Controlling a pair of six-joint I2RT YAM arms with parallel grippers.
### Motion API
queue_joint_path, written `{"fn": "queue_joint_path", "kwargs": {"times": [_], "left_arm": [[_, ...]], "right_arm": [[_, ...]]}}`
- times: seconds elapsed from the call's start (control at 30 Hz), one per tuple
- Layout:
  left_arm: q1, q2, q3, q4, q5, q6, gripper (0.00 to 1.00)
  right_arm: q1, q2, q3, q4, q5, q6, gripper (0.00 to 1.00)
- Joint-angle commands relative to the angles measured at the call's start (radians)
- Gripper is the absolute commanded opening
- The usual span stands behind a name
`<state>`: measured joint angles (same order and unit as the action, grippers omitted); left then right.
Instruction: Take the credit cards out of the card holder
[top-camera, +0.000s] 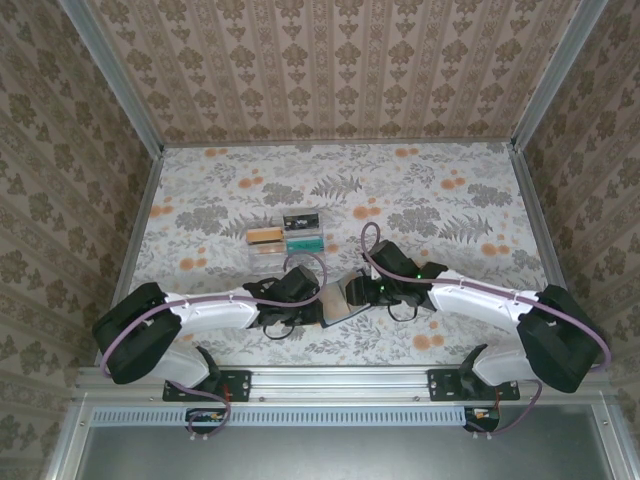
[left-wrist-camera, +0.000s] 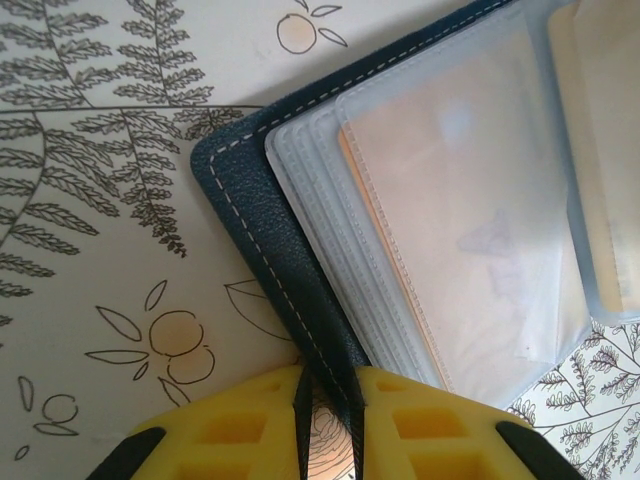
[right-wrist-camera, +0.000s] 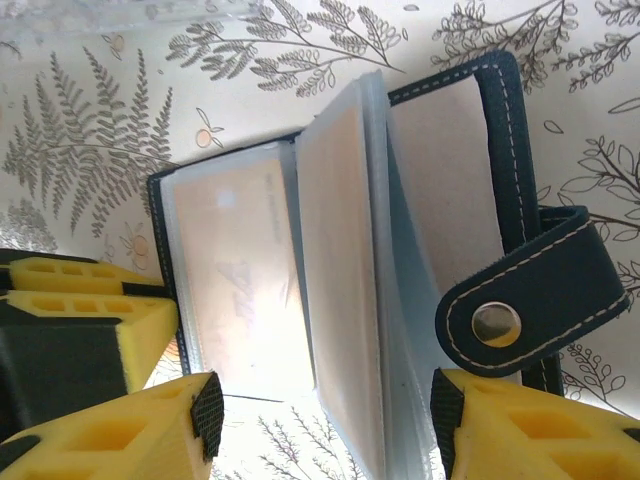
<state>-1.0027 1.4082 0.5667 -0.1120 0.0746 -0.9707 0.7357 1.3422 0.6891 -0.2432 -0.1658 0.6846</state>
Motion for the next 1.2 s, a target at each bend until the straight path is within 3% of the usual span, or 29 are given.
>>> {"fn": "queue_joint_path", "kwargs": {"times": [0.0, 0.17, 0.7, 1.0, 1.17], "left_arm": [[-0.009, 0.004, 0.018, -0.015, 0.0, 0.02, 0.21], [-0.009, -0.004, 0.012, -0.015, -0.001, 0.017, 0.21], [-0.008, -0.082, -0.007, -0.06, -0.038, 0.008, 0.21], [0.002, -0.187, -0.033, -0.079, -0.057, -0.01, 0.21], [0.003, -0.173, -0.035, -0.029, -0.041, -0.027, 0.21]], "right_arm": [[0.004, -0.014, 0.006, 0.009, -0.027, 0.01, 0.6], [0.008, 0.007, -0.006, 0.119, -0.141, 0.036, 0.57], [0.048, 0.096, 0.033, 0.14, -0.188, 0.035, 0.55], [0.047, 0.025, 0.119, -0.132, 0.154, -0.081, 0.51], [0.033, 0.041, 0.175, -0.22, 0.248, -0.155, 0.51]]}}
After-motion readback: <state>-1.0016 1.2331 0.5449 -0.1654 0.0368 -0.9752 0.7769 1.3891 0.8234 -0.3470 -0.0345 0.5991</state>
